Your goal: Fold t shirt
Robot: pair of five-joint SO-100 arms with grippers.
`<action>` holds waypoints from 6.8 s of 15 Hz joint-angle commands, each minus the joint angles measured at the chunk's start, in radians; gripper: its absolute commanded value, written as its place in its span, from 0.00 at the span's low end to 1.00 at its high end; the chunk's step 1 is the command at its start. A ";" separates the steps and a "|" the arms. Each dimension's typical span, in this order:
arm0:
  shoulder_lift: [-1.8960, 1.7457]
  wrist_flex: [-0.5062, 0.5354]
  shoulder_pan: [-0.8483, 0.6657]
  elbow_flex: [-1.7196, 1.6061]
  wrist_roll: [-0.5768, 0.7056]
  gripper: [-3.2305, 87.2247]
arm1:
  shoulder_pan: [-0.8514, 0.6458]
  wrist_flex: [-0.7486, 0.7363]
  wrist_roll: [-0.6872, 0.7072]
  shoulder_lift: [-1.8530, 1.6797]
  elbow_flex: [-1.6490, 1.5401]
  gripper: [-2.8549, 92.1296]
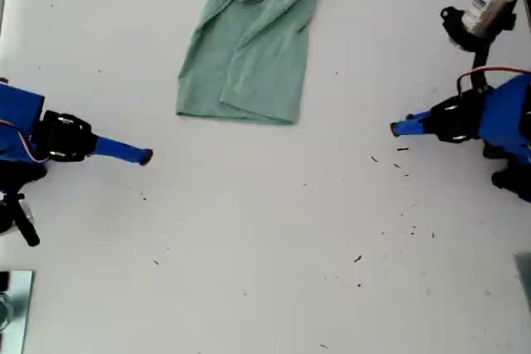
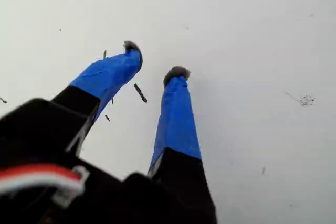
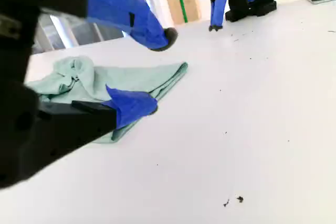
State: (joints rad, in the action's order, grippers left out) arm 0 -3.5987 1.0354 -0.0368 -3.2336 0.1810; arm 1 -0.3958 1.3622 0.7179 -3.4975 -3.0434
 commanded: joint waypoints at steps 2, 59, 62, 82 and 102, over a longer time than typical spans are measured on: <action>-0.006 -0.008 0.017 -0.011 0.006 0.20 | -0.009 -0.011 0.015 -0.006 -0.057 0.16; 1.815 0.453 -0.325 1.807 0.175 0.03 | 0.071 -0.038 -0.344 -0.006 -0.067 0.05; 2.223 0.485 -0.232 2.243 0.244 0.03 | 0.080 -0.038 -0.350 -0.006 -0.067 0.05; 0.842 -0.169 -0.272 0.275 -0.094 0.24 | 0.040 -0.038 -0.380 -0.006 -0.067 0.05; 2.168 0.293 -0.199 1.770 0.057 0.34 | 0.202 -0.206 -0.206 2.121 1.795 0.32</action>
State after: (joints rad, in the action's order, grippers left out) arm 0 -1.4266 1.3468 -0.2010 -1.4711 0.2270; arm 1 -0.1672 1.1842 0.4878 -1.4205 -1.3468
